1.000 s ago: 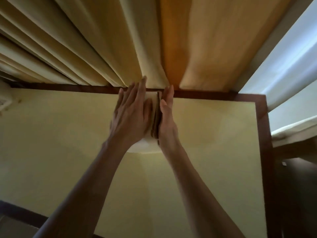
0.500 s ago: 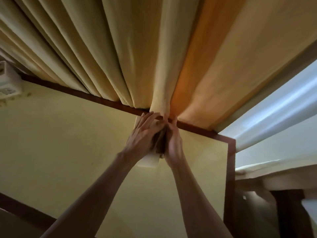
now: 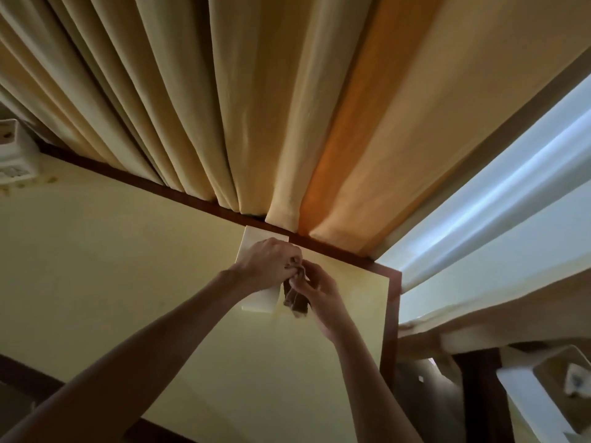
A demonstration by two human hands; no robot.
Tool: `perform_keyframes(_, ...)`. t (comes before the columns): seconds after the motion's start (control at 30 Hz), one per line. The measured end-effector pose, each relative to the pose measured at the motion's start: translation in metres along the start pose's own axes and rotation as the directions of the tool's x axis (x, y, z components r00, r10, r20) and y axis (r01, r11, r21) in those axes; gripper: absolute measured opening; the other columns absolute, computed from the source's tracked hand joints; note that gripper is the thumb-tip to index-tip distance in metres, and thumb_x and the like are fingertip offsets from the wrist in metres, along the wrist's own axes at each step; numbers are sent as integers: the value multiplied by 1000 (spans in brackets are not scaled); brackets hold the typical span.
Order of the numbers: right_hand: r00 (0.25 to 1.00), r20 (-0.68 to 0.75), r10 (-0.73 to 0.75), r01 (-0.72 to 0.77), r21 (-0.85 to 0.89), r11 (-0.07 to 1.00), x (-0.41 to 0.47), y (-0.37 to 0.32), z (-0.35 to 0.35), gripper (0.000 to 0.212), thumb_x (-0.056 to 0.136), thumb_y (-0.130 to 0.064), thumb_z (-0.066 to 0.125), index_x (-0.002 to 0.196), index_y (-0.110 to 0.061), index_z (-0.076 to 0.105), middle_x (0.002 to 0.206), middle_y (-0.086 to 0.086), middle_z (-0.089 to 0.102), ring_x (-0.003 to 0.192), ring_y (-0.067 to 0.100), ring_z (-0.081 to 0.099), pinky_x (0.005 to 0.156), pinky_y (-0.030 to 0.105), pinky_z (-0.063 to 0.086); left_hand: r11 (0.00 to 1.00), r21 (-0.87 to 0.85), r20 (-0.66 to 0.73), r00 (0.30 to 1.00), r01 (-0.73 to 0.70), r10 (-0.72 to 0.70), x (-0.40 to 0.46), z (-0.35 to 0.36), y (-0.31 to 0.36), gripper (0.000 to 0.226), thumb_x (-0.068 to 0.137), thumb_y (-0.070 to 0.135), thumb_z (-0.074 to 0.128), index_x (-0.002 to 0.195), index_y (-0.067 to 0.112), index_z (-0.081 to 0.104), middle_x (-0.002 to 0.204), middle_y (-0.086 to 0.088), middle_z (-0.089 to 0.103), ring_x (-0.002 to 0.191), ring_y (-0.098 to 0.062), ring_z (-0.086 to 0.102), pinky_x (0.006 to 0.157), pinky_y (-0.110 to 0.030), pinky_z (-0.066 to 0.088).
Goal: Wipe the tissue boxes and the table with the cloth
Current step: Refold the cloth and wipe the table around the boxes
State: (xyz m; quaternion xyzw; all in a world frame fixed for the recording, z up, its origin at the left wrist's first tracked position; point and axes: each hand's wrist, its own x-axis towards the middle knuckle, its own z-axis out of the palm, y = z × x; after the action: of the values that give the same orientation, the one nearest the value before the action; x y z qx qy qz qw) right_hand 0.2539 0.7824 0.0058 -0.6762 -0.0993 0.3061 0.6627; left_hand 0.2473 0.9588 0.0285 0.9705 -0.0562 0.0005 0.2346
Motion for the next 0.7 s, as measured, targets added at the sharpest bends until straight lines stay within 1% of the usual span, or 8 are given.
perform_keyframes(0.1, 996, -76, -49, 24, -295, 955, -8, 6, -8, 27, 89, -22, 79, 113, -20, 65, 98, 3, 72, 82, 24, 72, 65, 32, 60, 1000, 9, 81, 997, 17, -18, 0, -4, 16, 12, 90, 22, 70, 100, 17, 75, 91, 4, 74, 82, -11, 64, 77, -34, 57)
perform_keyframes(0.23, 975, -116, -190, 83, -602, 794, -21, 14, -22, 17, 90, -33, 77, 97, -21, 66, 93, -4, 69, 84, 14, 65, 75, 31, 58, 998, -45, 108, 993, 42, -37, -6, -9, 39, 13, 89, 24, 73, 100, 18, 77, 89, 6, 73, 81, -8, 64, 76, -29, 54)
perform_keyframes(0.33, 949, -76, -307, 176, -681, 711, -43, 16, -37, 8, 97, -25, 69, 102, -18, 69, 95, -6, 71, 86, 10, 67, 76, 27, 59, 998, -51, 64, 997, 41, -37, -19, -6, 54, 16, 90, 25, 70, 101, 15, 76, 89, 4, 73, 80, -10, 63, 77, -31, 56)
perform_keyframes(0.43, 941, -84, -327, 184, -685, 705, -63, 16, -49, 7, 99, -23, 65, 103, -19, 69, 93, -8, 72, 85, 9, 69, 76, 26, 60, 991, -127, 48, 998, 33, -27, -37, 4, 68, 17, 89, 22, 69, 101, 12, 76, 88, 3, 71, 79, -8, 62, 73, -24, 50)
perform_keyframes(0.5, 950, -63, -307, 180, -691, 700, -75, 22, -51, 14, 96, -30, 70, 106, -20, 67, 94, -9, 71, 85, 8, 68, 77, 23, 60, 984, -169, 52, 998, 48, -39, -48, 13, 77, 16, 90, 23, 69, 100, 13, 75, 85, 4, 68, 77, -8, 61, 73, -25, 51)
perform_keyframes(0.57, 949, 1, -316, 201, -771, 604, -85, 34, -49, 24, 92, -37, 74, 107, -20, 66, 94, -10, 70, 83, 9, 66, 76, 20, 56, 978, -201, 63, 997, 58, -47, -59, 24, 83, 16, 90, 25, 70, 100, 14, 76, 88, 2, 71, 79, -9, 63, 77, -28, 55)
perform_keyframes(0.63, 945, 44, -323, 217, -824, 523, -93, 50, -50, 17, 93, -29, 74, 102, -17, 67, 91, -6, 70, 77, 10, 63, 74, 27, 55, 975, -212, 84, 995, 67, -51, -70, 35, 89, 16, 91, 25, 71, 102, 15, 76, 94, 1, 73, 84, -9, 64, 80, -27, 55)
perform_keyframes(0.7, 960, 32, -277, 184, -817, 546, -103, 62, -53, 6, 95, -19, 69, 100, -15, 69, 90, -2, 72, 75, 10, 62, 72, 31, 55, 968, -235, 103, 992, 94, -71, -82, 47, 92, 16, 90, 24, 73, 104, 16, 76, 96, 2, 73, 87, -9, 64, 82, -27, 54)
